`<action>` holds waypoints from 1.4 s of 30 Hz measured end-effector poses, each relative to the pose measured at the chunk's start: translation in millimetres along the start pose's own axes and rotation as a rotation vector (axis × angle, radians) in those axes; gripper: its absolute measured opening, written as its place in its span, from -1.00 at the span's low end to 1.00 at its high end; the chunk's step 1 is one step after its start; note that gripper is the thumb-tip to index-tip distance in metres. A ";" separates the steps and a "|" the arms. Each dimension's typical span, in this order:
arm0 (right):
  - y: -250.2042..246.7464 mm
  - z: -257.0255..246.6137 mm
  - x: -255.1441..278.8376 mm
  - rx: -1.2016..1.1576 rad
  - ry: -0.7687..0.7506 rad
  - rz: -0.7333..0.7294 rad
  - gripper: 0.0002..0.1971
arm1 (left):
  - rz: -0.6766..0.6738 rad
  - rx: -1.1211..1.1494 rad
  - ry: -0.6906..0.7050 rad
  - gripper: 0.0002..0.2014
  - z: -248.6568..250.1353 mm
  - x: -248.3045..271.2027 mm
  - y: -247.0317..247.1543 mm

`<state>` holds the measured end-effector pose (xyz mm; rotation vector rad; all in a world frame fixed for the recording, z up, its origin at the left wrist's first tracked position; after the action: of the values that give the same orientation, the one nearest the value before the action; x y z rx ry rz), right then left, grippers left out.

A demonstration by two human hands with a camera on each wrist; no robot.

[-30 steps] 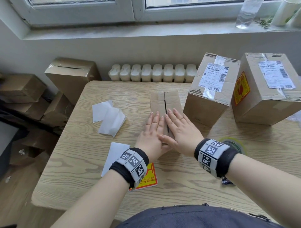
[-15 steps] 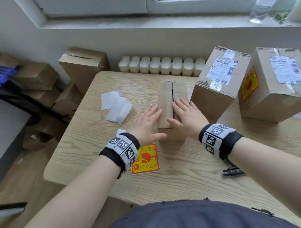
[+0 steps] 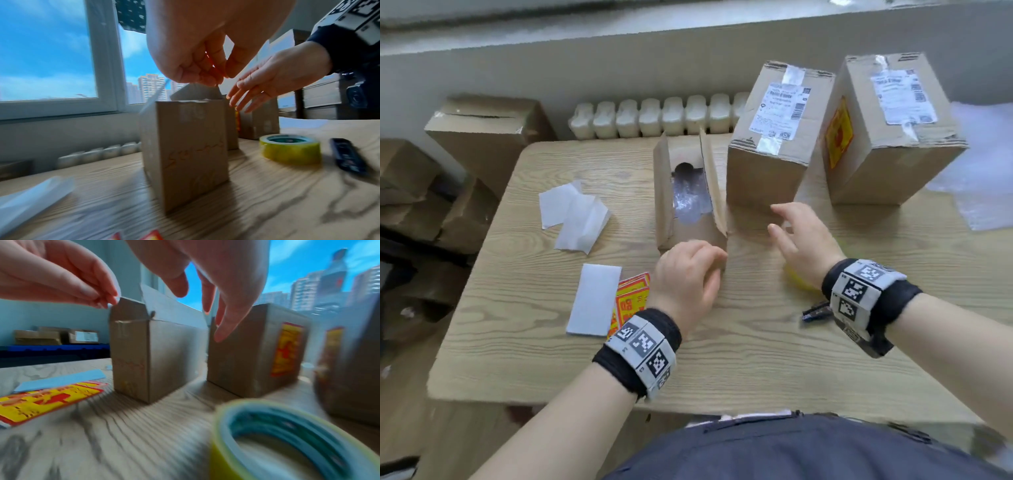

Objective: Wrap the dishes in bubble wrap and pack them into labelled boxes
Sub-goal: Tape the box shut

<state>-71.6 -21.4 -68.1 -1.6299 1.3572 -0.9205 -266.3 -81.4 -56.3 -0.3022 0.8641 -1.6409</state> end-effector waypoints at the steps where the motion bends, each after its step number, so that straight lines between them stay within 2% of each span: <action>1: 0.2 18.9 5.7 0.031 0.058 -0.035 -0.61 | -0.048 0.023 0.015 -0.77 4.2 -2.6 11.1; 3: 1.4 54.1 18.7 0.118 0.125 -0.126 -0.64 | -0.140 0.059 0.013 -0.73 10.3 -7.5 33.0; 6: 7.9 92.6 38.1 0.308 0.117 -0.313 -0.57 | -0.241 0.067 -0.031 -0.67 17.6 -16.5 62.2; 9: 11.7 109.6 46.1 0.489 -0.010 -0.383 -0.58 | -0.269 0.052 -0.085 -0.74 25.6 -21.6 84.4; 12: 15.6 113.6 42.9 0.542 -0.116 -0.386 -0.65 | -0.256 0.049 -0.184 -0.77 30.6 -24.4 98.2; 17: 9.0 119.3 34.8 0.296 -0.140 -0.304 -0.82 | -0.219 0.066 -0.449 -0.65 38.0 -31.9 105.3; 22: -5.0 118.0 38.6 0.082 -0.331 -0.218 -0.88 | -0.222 0.218 -0.728 -0.52 37.2 -50.7 113.1; 25: -12.2 116.8 38.4 0.011 -0.367 -0.144 -0.87 | -0.055 0.402 -0.784 -0.62 38.9 -54.7 113.3; 28: -18.3 115.2 36.6 -0.001 -0.404 -0.101 -0.86 | 0.166 0.462 -0.767 -0.82 40.9 -53.6 104.6; 30: -23.3 111.1 35.8 -0.008 -0.442 -0.084 -0.86 | 0.235 0.385 -0.732 -0.92 44.7 -54.9 95.6; 32: -30.4 105.7 35.0 -0.037 -0.450 -0.087 -0.86 | 0.269 0.338 -0.677 -0.93 52.6 -58.4 85.2; 35: -41.5 91.6 36.7 -0.089 -0.437 -0.154 -0.89 | 0.257 0.264 -0.578 -0.91 67.4 -65.2 68.8; 38: -45.6 66.9 35.3 -0.083 -0.401 -0.204 -0.70 | 0.166 0.101 -0.460 -0.92 87.5 -72.2 53.9; 40: -47.8 52.3 33.4 -0.197 -0.319 -0.237 -0.58 | 0.112 -0.052 -0.392 -0.90 100.5 -76.2 44.8; 42: -49.5 42.1 32.8 -0.384 -0.272 -0.274 -0.66 | 0.099 -0.149 -0.338 -0.88 109.9 -80.6 33.5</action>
<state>-8.7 -43.5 -39.0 -2.1877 1.1881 -0.5793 -151.7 -48.1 17.6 -0.6123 0.7306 -1.3853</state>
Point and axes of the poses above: each hand's wrist, its own x-axis away from the middle knuckle, its own y-axis out of the palm, z = x × y, the point moved 3 cm from there along -x, towards the middle knuckle, and after that the axes turned 15 degrees about x, right-handed, at the moved point
